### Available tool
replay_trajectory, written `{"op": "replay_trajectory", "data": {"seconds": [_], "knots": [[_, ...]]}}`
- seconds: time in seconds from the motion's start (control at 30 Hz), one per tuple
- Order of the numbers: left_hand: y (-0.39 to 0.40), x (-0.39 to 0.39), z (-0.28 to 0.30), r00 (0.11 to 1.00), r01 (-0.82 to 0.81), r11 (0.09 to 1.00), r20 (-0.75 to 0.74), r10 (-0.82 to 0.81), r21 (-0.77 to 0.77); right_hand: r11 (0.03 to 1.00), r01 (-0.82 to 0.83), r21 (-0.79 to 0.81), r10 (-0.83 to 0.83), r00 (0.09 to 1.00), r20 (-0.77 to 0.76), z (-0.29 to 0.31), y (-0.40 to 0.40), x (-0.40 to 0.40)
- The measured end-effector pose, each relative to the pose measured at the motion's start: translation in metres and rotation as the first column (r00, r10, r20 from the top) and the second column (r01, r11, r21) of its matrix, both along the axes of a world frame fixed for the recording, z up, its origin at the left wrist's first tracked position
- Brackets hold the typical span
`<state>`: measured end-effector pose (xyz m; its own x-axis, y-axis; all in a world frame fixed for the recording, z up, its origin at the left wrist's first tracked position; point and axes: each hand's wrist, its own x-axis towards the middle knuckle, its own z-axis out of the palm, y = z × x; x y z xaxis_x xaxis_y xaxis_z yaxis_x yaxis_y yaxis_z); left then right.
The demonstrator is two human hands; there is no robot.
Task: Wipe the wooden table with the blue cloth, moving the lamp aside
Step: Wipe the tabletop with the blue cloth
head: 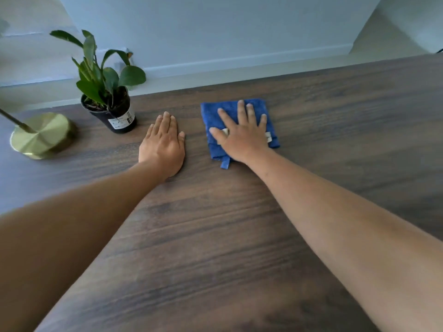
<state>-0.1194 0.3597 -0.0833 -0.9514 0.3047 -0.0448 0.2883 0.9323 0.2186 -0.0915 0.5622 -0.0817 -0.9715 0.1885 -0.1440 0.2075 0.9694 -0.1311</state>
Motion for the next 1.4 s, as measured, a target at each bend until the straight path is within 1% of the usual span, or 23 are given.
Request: {"op": "replay_trajectory", "data": {"seconds": [0.1,0.17,0.3,0.4,0.5,0.57,0.77,0.87,1.0,1.1,1.23,1.4], "knots": [[0.001,0.004,0.008,1.0,0.008,0.999,0.006,-0.008,-0.035,1.0,-0.024,0.008,0.023,1.0,0.013,0.002,-0.019,0.052],[-0.001,0.014,0.011,0.999,0.034,0.999,-0.022,-0.035,-0.038,1.0,0.003,0.006,-0.003,1.0,-0.001,0.001,-0.018,0.091],[-0.017,0.053,0.02,0.993,0.12,0.991,-0.026,-0.119,0.051,0.987,0.159,0.011,-0.158,0.987,-0.012,0.002,0.008,0.169],[-0.041,0.082,0.025,0.989,0.148,0.986,-0.001,-0.149,0.071,0.963,0.269,0.035,-0.269,0.963,-0.008,0.004,0.024,0.219],[-0.073,0.11,0.026,0.992,0.122,0.99,0.032,-0.125,0.069,0.937,0.347,0.051,-0.347,0.938,-0.001,0.004,0.008,0.255],[-0.098,0.128,0.025,0.994,0.102,0.992,0.035,-0.104,0.074,0.931,0.362,0.04,-0.362,0.932,0.008,0.005,-0.02,0.269],[-0.174,0.166,0.021,0.999,0.022,0.997,0.043,-0.025,0.073,0.975,0.219,0.025,-0.22,0.975,0.023,0.007,-0.135,0.284],[-0.206,0.175,0.019,0.999,-0.024,0.997,0.031,0.022,0.075,0.993,0.12,0.01,-0.12,0.993,0.019,0.01,-0.187,0.275],[-0.242,0.184,0.014,0.997,-0.075,0.995,0.02,0.074,0.07,0.999,-0.032,-0.008,0.032,0.998,0.05,0.01,-0.244,0.266],[-0.261,0.185,0.011,0.994,-0.106,0.992,0.02,0.105,0.066,0.998,-0.064,-0.004,0.064,0.996,0.054,0.009,-0.257,0.265],[-0.273,0.172,0.007,0.993,-0.115,0.989,0.01,0.114,0.095,0.998,-0.07,-0.002,0.07,0.996,0.05,0.008,-0.251,0.258],[-0.274,0.148,0.005,0.991,-0.137,0.985,0.015,0.137,0.106,0.998,-0.07,-0.007,0.07,0.996,0.054,0.007,-0.243,0.21]]}}
